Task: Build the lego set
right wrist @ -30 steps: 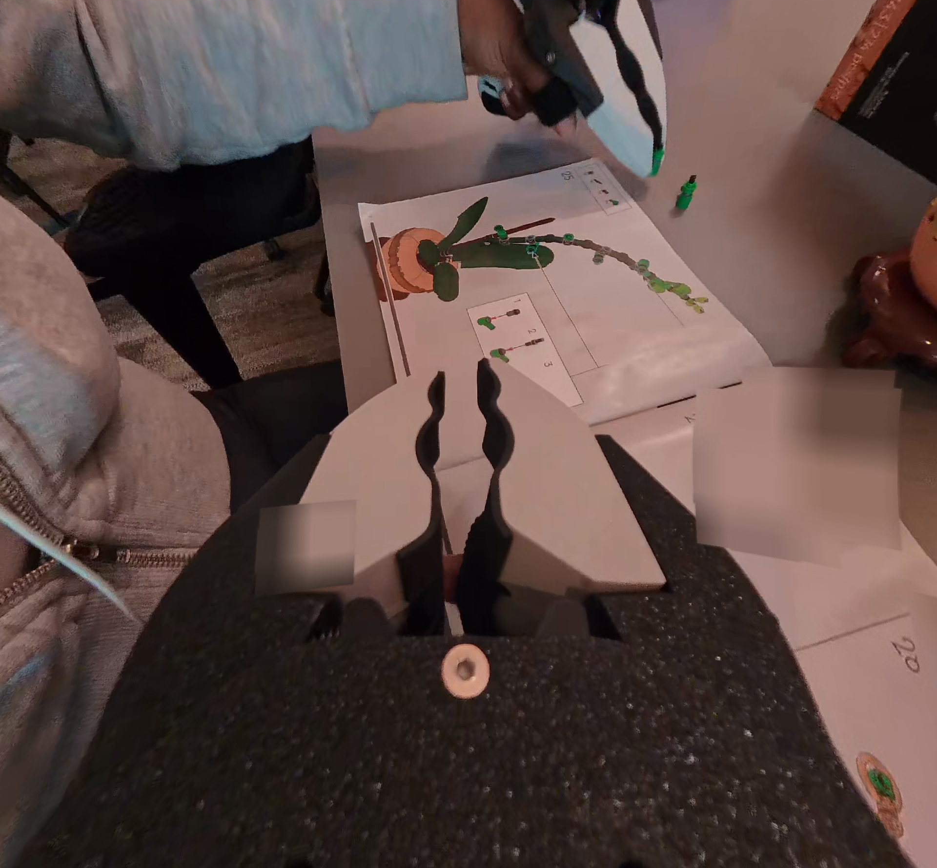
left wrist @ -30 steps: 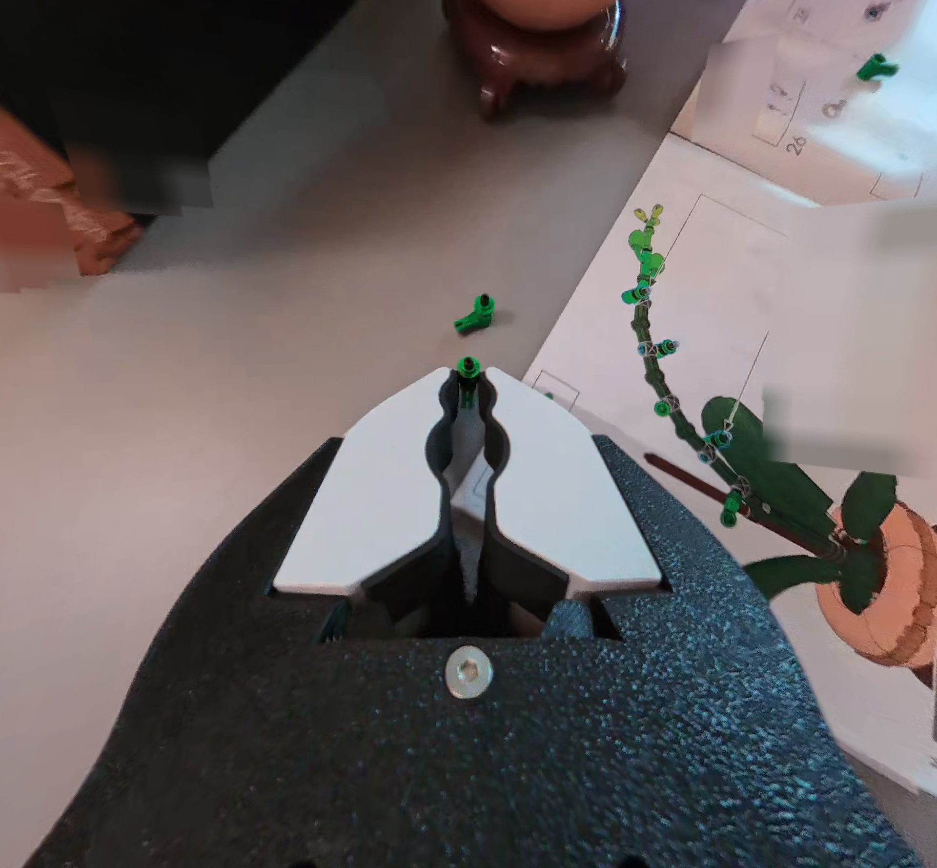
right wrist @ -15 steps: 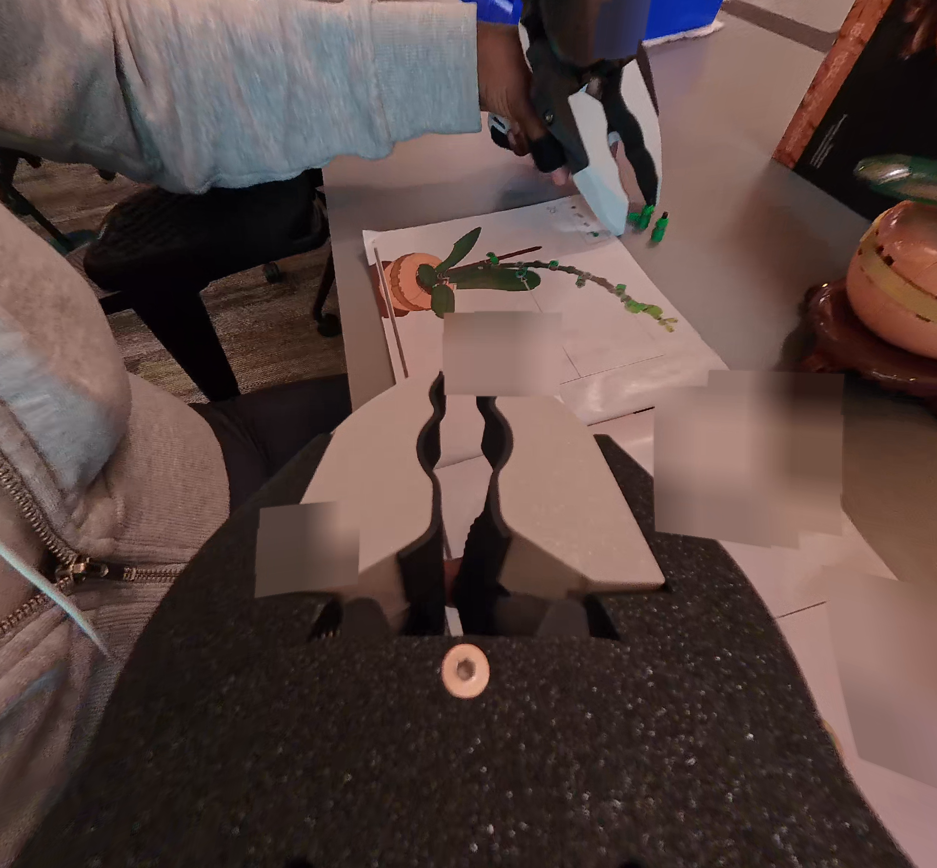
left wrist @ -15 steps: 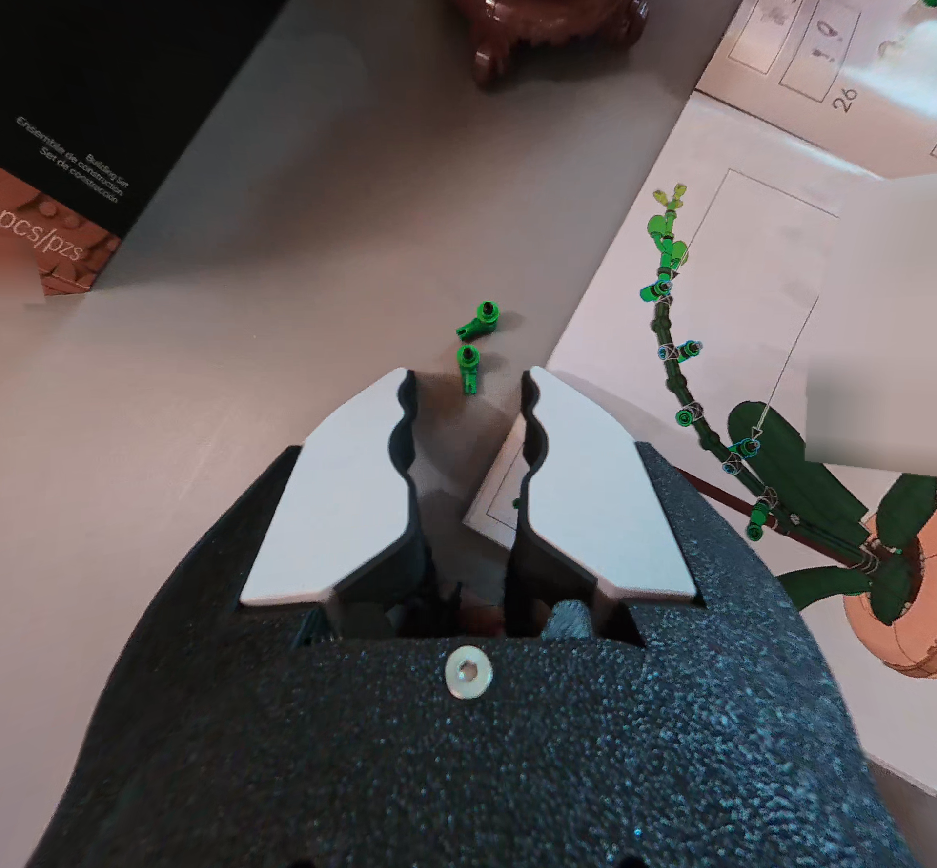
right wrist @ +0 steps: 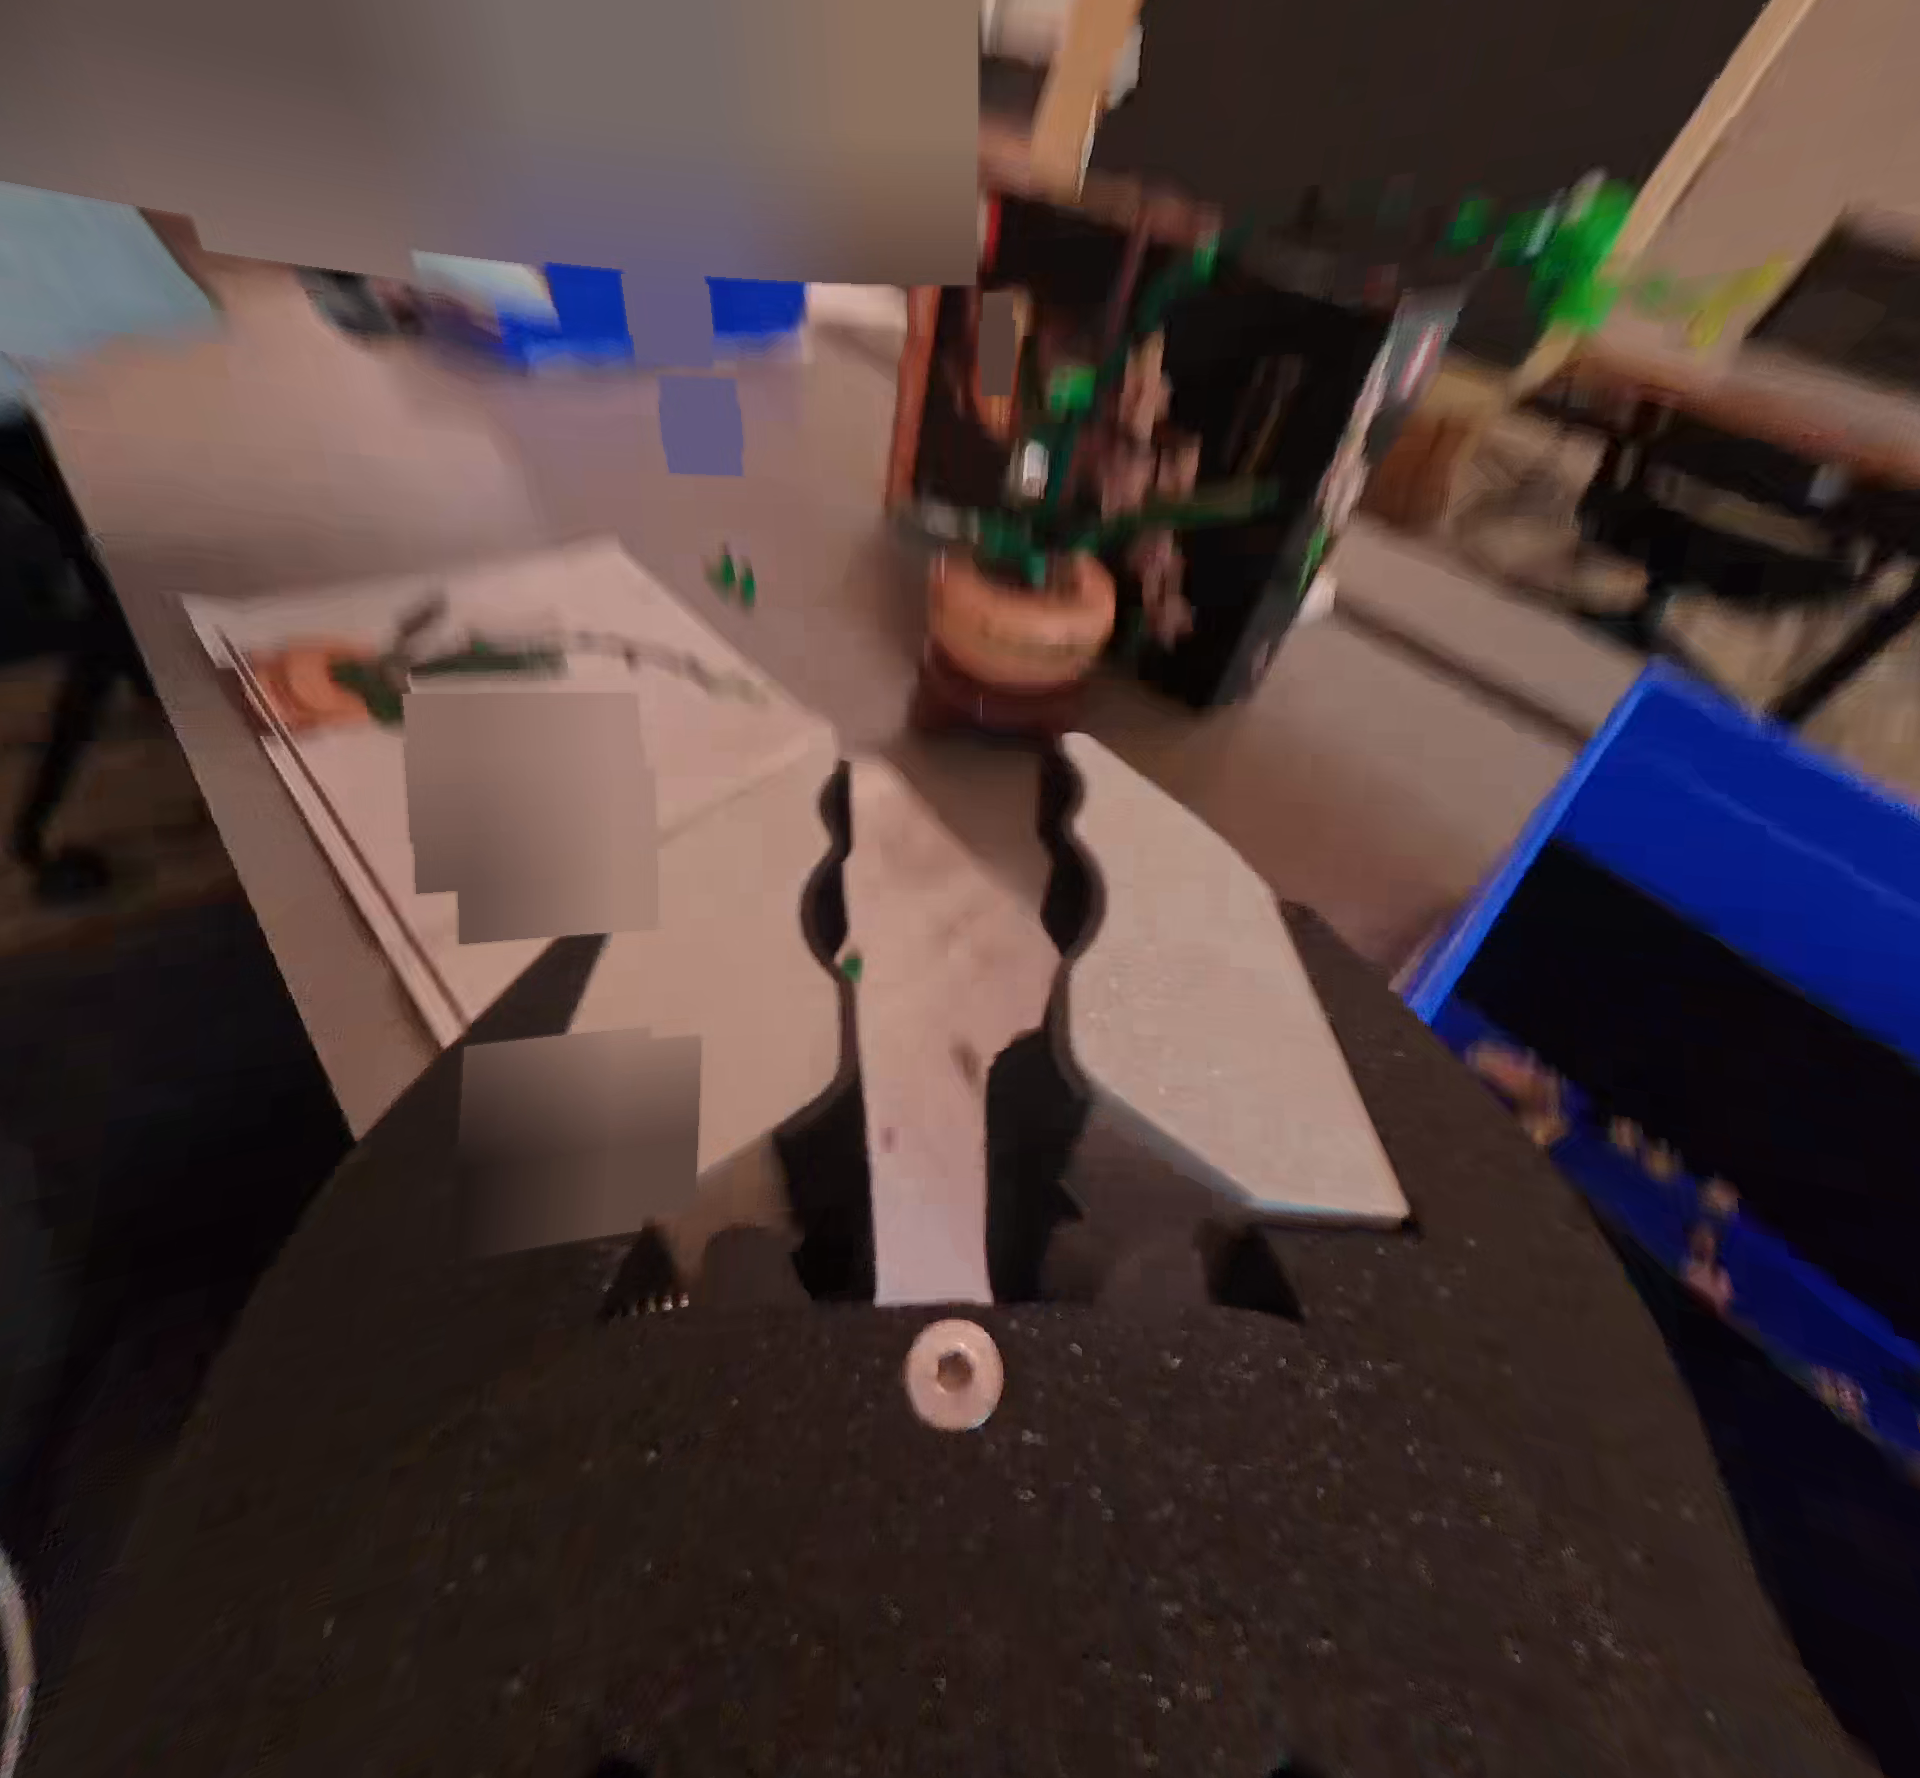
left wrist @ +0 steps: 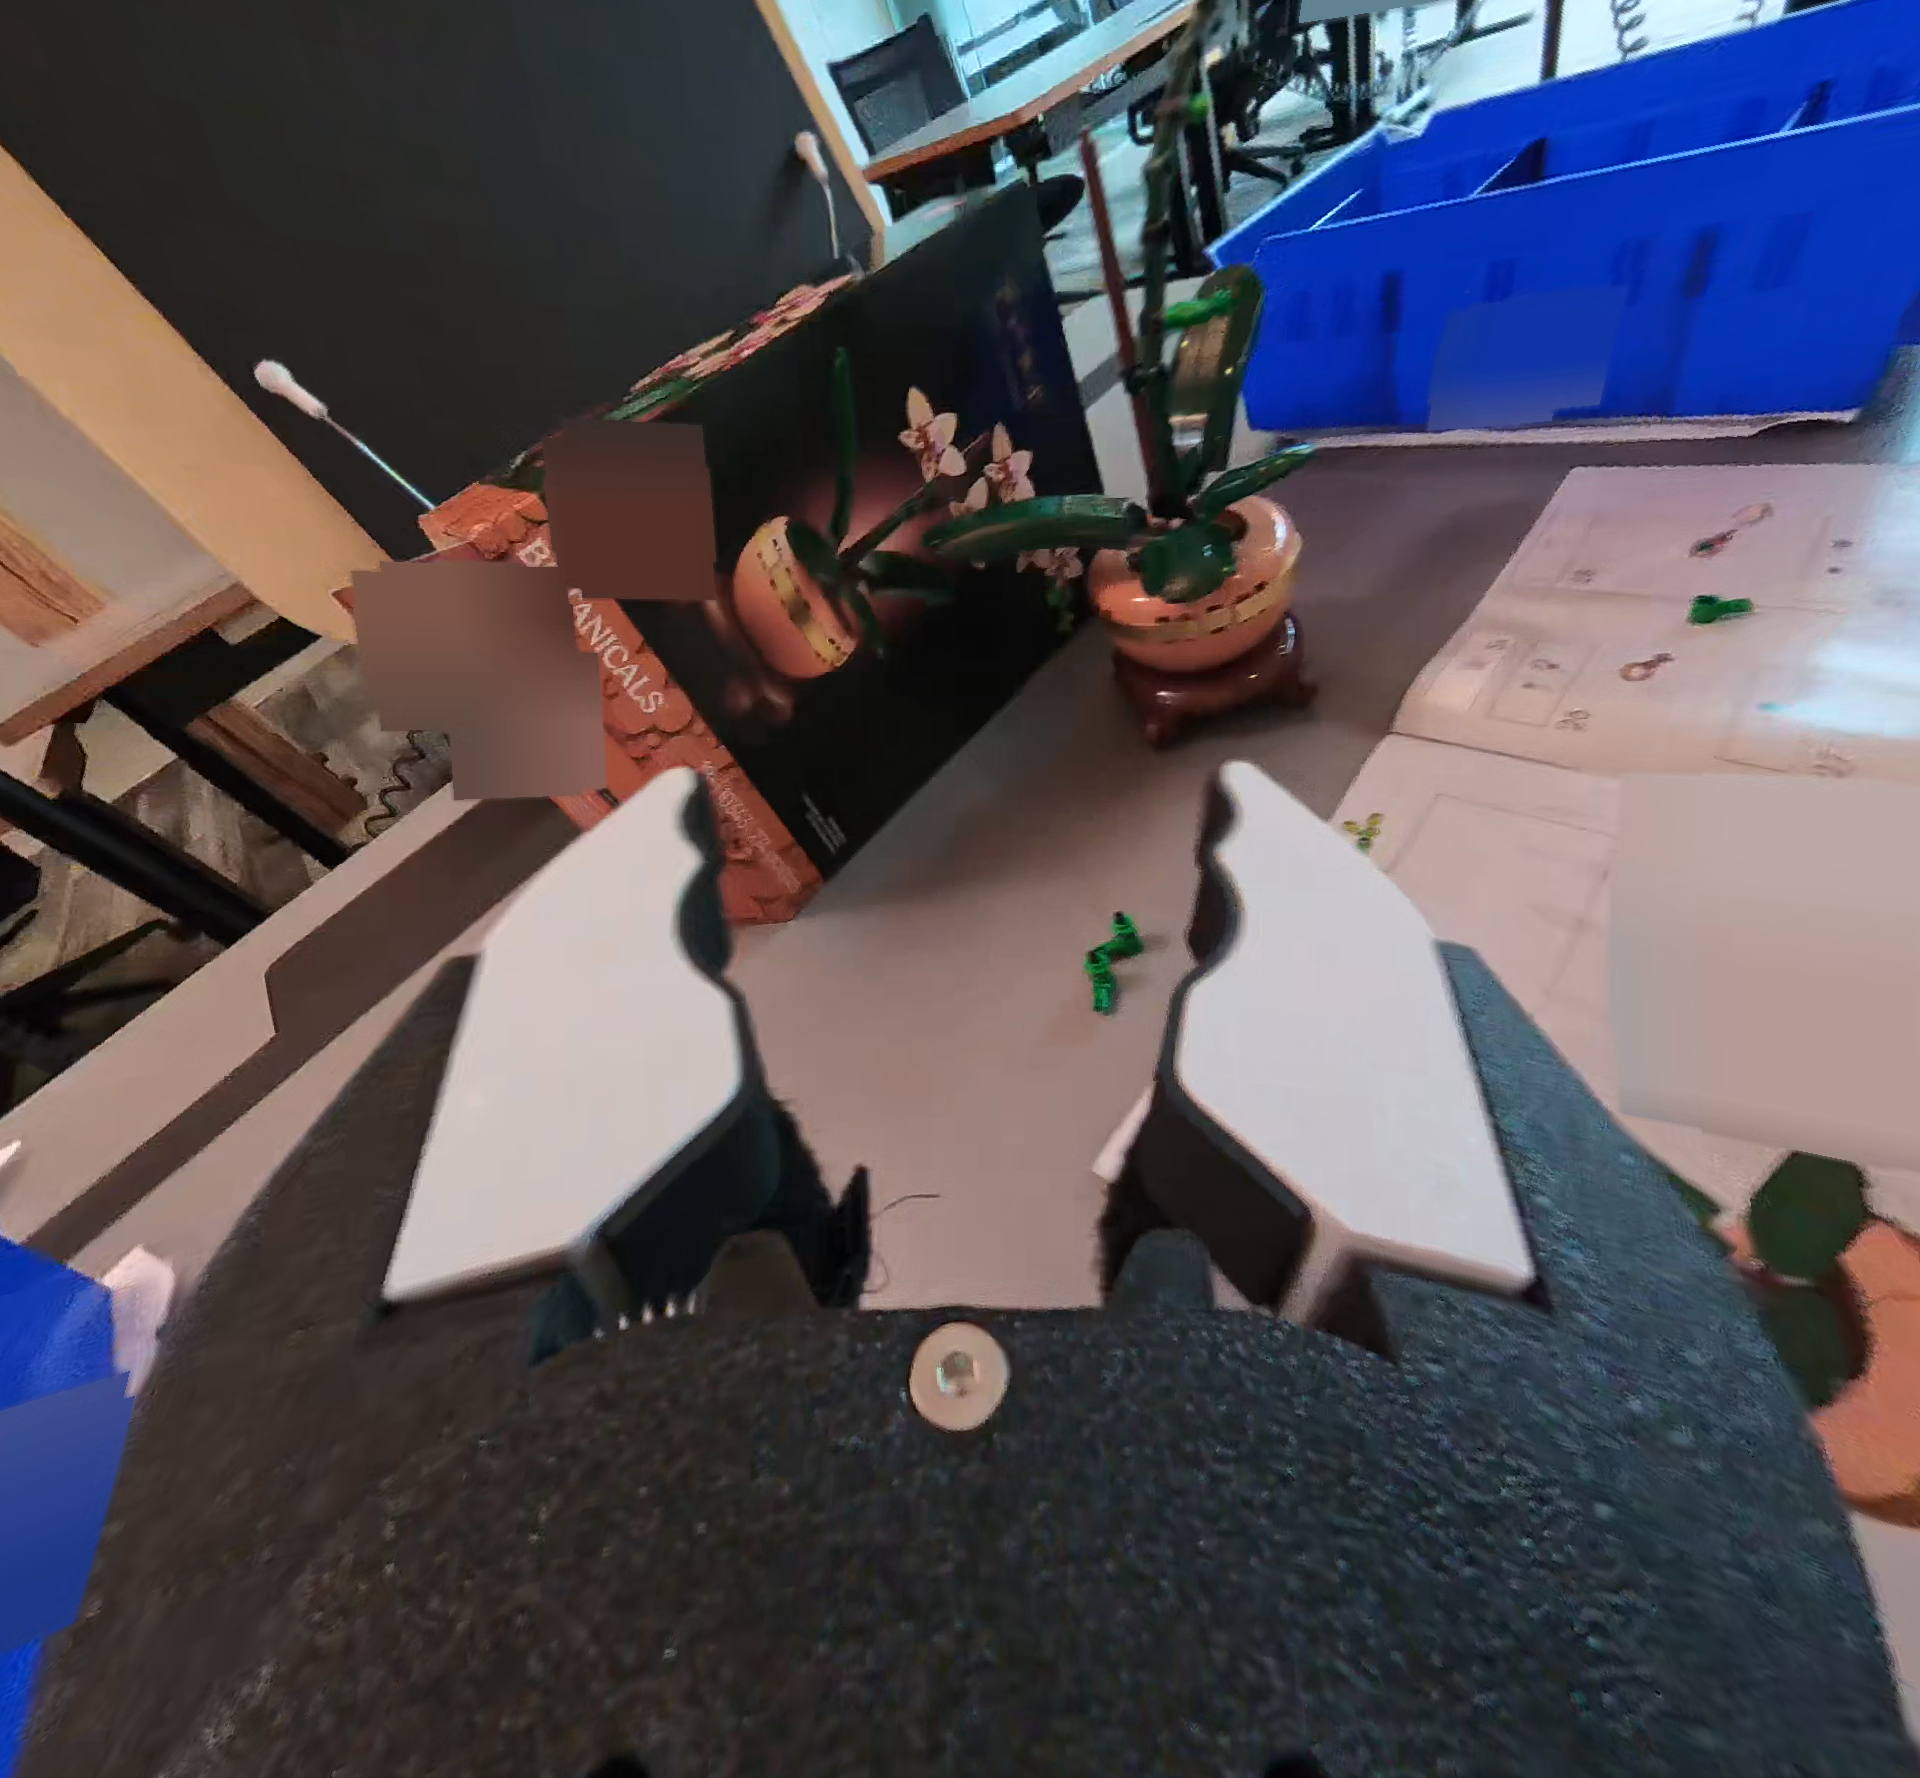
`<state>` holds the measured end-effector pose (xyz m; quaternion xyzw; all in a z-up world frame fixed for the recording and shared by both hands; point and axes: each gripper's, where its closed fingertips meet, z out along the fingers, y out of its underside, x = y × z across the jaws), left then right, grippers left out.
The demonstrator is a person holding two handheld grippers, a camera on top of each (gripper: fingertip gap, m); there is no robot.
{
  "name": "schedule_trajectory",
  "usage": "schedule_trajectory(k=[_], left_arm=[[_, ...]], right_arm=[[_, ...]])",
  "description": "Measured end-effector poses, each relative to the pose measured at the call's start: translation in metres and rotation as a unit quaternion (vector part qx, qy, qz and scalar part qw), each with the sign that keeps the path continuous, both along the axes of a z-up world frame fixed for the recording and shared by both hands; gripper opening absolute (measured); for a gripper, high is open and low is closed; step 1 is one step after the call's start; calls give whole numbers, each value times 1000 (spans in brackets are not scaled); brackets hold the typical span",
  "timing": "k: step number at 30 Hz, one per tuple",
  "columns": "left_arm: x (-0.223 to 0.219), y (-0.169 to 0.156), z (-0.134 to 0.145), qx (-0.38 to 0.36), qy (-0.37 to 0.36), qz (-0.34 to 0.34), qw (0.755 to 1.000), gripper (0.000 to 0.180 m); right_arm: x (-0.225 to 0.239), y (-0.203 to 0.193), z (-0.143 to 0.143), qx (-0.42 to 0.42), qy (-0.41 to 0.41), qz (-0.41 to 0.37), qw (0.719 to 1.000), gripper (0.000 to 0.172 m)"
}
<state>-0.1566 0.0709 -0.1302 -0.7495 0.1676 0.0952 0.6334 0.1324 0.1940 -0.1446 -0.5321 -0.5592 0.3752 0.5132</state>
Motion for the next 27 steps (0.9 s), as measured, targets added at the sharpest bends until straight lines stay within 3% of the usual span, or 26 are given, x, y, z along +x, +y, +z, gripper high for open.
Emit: schedule_trajectory(k=[4, 5, 8, 13, 17, 19, 22, 24, 27], left_arm=[[43, -13, -21, -33, -29, -5, 999, 15], [54, -14, -29, -39, -39, -4, 998, 5], [92, -13, -49, -45, -78, -48, 995, 1], [115, -11, -77, -88, -27, -85, 992, 16], [137, -14, -81, -89, -84, -134, 983, 26], [145, -15, -79, -85, -110, -151, 979, 32], [161, -17, -76, -84, -146, -189, 967, 32], [170, -19, -68, -81, -168, -215, 959, 31], [177, -27, -54, -87, -212, -252, 940, 23]], right_arm=[[-14, -12, -98, -102, -251, -3, 962, 32], [-18, -15, -114, -118, -278, 5, 953, 27], [-28, -7, -129, -125, -301, -3, 946, 26], [-41, -5, -131, -120, -327, 17, 937, 18], [-44, -9, -130, -112, -332, 43, 936, 6], [-57, -22, -115, -116, -275, 76, 951, 6], [-83, -69, -67, -110, -135, 202, 964, 6], [-93, -101, -34, -62, -38, 285, 956, 6], [-103, -131, -17, 40, 10, 355, 934, 5]])
